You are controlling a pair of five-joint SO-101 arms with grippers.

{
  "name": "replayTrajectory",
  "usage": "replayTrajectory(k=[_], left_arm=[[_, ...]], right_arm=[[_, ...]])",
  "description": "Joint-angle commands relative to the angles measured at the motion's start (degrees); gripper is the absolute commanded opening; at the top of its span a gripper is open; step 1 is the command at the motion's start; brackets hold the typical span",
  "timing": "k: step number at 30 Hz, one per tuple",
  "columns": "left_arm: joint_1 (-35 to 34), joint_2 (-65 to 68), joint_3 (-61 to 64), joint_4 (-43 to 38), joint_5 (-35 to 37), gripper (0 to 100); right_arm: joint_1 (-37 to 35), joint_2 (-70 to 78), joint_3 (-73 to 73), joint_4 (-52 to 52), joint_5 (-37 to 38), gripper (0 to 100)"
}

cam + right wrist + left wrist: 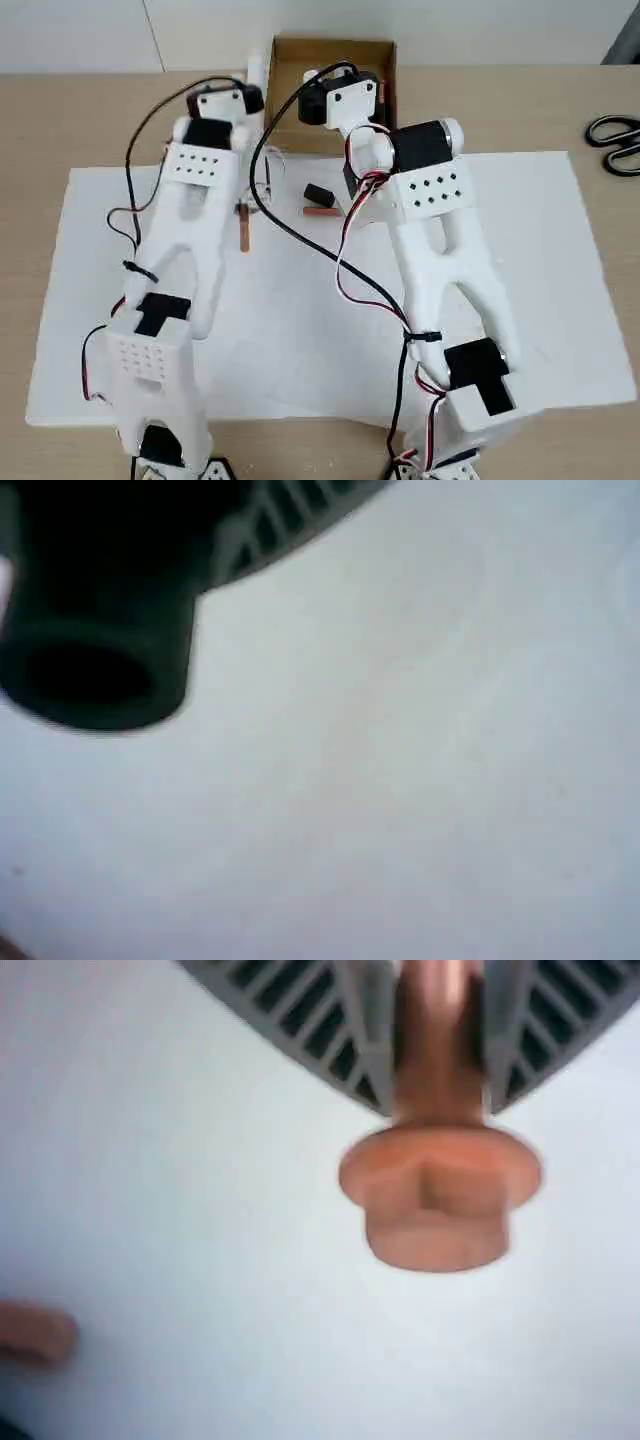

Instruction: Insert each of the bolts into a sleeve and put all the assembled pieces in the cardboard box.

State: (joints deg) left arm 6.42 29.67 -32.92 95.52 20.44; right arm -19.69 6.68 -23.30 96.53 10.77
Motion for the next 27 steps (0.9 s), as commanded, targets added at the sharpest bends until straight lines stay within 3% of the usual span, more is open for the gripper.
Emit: replayTrajectory(k=[1, 9, 18, 22, 27], left_arm=[[-0.18, -0.97, -10.07, 4.92, -1.67, 1], [0.18, -12.13, -11.21, 4.92, -1.67, 1], [6.15, -29.36, -1.45, 4.66, -1.58, 1], [5.98, -33.85, 3.47, 4.40, -1.49, 1], [5.80, -39.30, 7.34, 4.48, 1.85, 1]], right_arm=[[0.48, -4.53, -0.26, 0.13, -0.18, 0.4], [0.48, -25.71, 2.02, -0.04, -0.18, 0.4], [0.48, -48.22, 27.34, -1.63, -0.18, 0.4], [0.48, -55.96, 39.30, -9.80, -0.62, 0.4], [0.48, -64.13, 56.79, -28.62, -0.70, 0.4]])
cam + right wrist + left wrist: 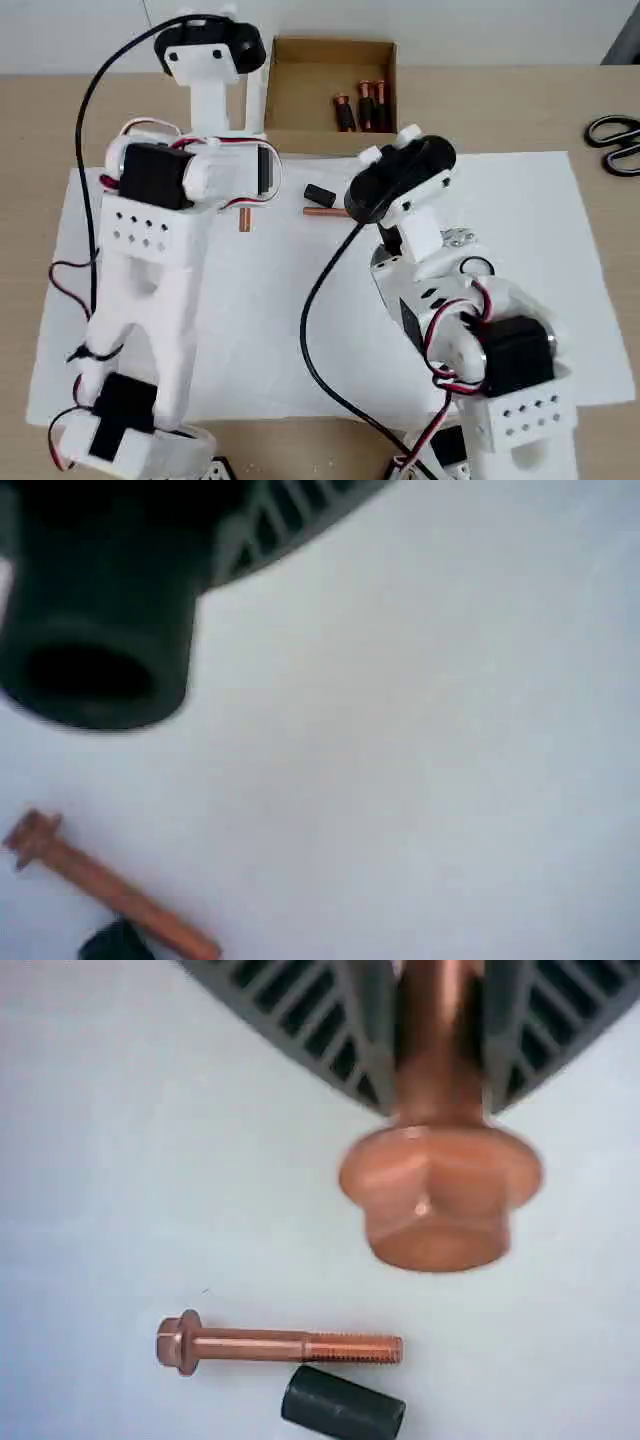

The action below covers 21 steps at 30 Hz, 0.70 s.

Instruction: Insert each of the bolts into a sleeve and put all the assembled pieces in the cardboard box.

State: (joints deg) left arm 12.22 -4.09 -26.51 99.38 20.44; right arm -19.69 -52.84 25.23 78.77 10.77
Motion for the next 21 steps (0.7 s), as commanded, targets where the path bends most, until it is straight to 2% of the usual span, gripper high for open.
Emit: replayTrajectory(k=[1, 6, 12, 21], left_arm=[[0.00, -6.59, 1.63, 0.62, 2.46, 1], [0.00, -9.85, 4.79, 0.62, 2.90, 1], [0.09, -10.20, 11.74, -0.62, 2.90, 1], [0.44, -10.46, 12.26, -7.91, 2.90, 1]], right_arm=[[0.48, -6.37, 11.96, -14.02, -0.70, 0.4], [0.48, -13.85, 27.25, -22.90, -0.62, 0.4], [0.13, -22.20, 38.68, -32.40, -1.23, 0.6], [0.22, -44.18, 62.59, -50.07, -11.08, 0.5]])
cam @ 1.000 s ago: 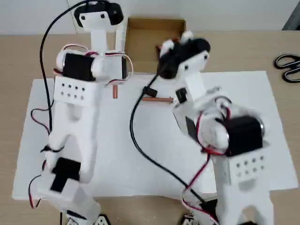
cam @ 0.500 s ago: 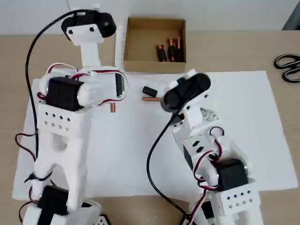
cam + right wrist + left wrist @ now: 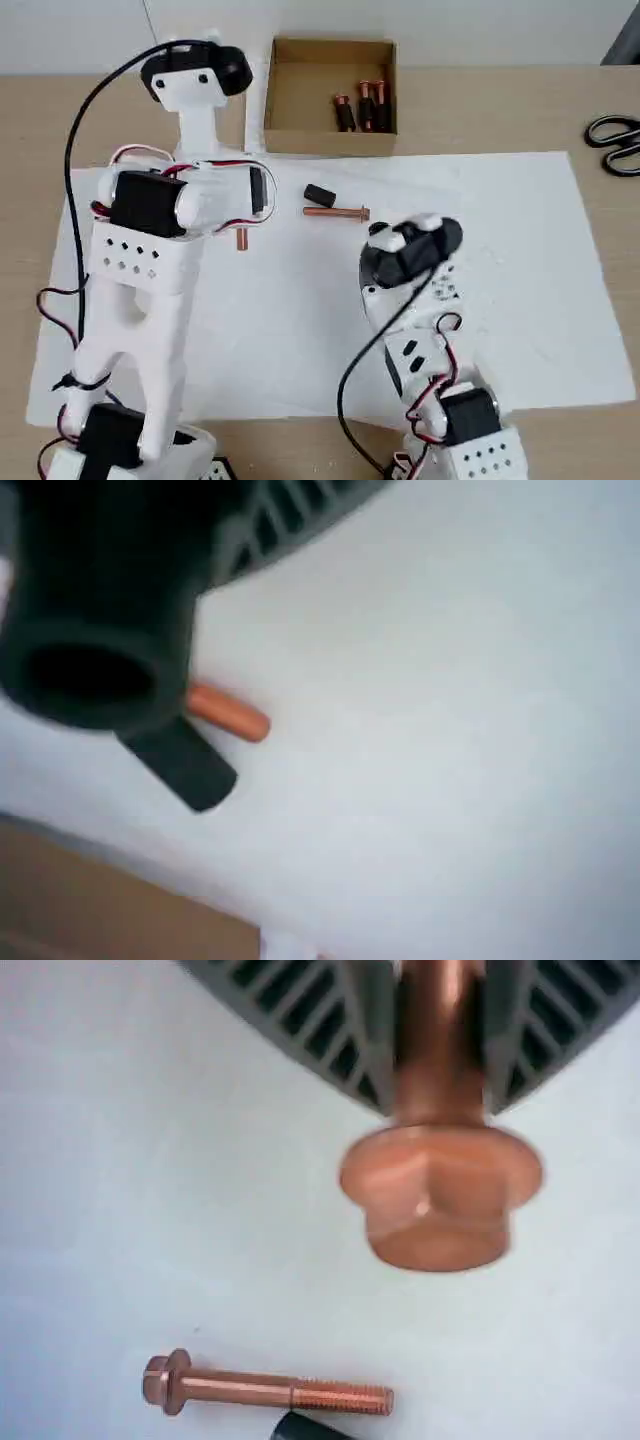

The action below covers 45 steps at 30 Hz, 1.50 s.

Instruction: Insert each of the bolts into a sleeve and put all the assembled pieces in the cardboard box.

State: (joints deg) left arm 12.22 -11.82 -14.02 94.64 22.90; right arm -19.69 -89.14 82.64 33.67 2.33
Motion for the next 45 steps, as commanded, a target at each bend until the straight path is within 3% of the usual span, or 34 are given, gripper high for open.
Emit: replayTrajectory(k=[1, 6, 11, 16, 19, 23, 27, 30, 33, 45], left_arm=[[0.53, -2.81, -0.22, -3.69, 0.44, 1], [2.46, -5.10, -2.86, -3.25, 0.35, 1], [9.49, -16.35, -4.35, -2.11, 0.18, 1], [11.60, -26.90, 5.05, -3.25, 0.26, 1], [11.34, -31.03, 17.27, -10.90, 0.18, 1], [11.60, -37.89, 34.42, -27.34, 0.18, 1], [11.43, -46.15, 51.56, -45.19, 0.18, 1], [11.60, -51.25, 61.49, -53.54, 0.18, 1], [11.69, -54.15, 67.56, -57.67, 0.26, 1], [13.80, -55.12, 69.14, -57.93, 0.26, 1]], right_arm=[[0.22, -10.77, 7.38, -5.49, -3.25, 0.5], [0.13, -14.11, 12.48, -5.85, -4.48, 0.5], [-3.65, -14.73, 12.48, -5.85, -4.48, 0.5], [-7.87, -14.81, 12.57, -5.41, -4.48, 0.5], [-8.13, -14.81, 12.66, -5.32, -4.48, 0.5], [-8.22, -14.81, 12.66, -5.14, -5.01, 0.5], [-8.31, -14.81, 12.57, -4.09, -11.52, 0.5], [-9.45, -14.81, 12.57, -2.51, -12.84, 0.5], [-12.79, -14.81, 12.57, -2.07, -12.84, 0.5], [-18.95, -14.81, 12.66, -2.07, -12.92, 0.4]])
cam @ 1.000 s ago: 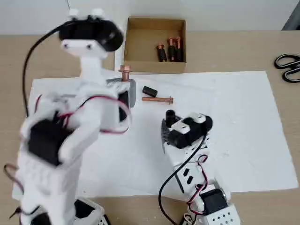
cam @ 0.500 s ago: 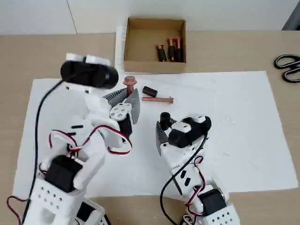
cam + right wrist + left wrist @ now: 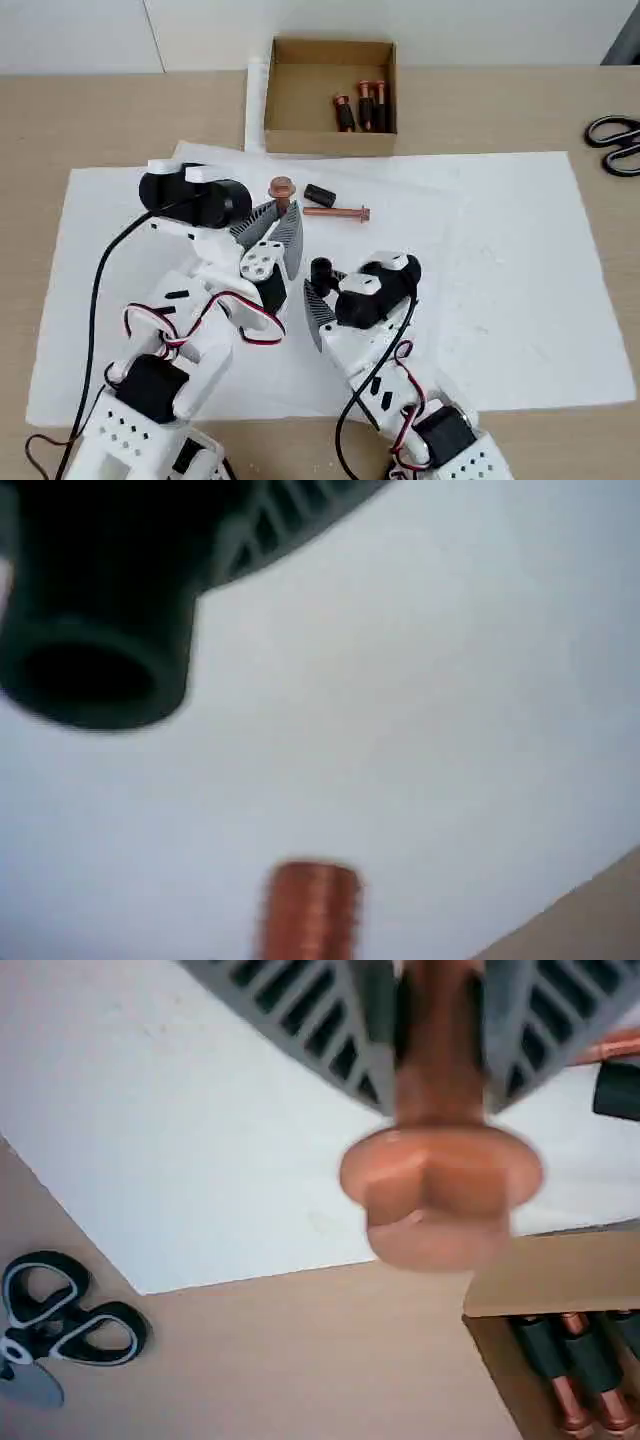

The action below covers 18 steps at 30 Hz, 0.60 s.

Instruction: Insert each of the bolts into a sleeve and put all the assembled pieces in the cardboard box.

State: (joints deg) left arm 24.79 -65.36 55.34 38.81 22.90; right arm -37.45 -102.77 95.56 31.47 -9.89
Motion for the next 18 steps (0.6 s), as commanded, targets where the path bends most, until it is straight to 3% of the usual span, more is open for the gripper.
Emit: replayTrajectory(k=[1, 18], left_arm=[[1.58, -1.58, -0.13, -2.11, 0.26, 1], [2.02, -1.67, 6.11, -8.00, 0.26, 1]], right_arm=[[-1.54, -1.19, -0.26, 0.13, -0.70, 0.4], [-3.21, -1.19, -0.26, 0.04, -0.79, 0.4]])
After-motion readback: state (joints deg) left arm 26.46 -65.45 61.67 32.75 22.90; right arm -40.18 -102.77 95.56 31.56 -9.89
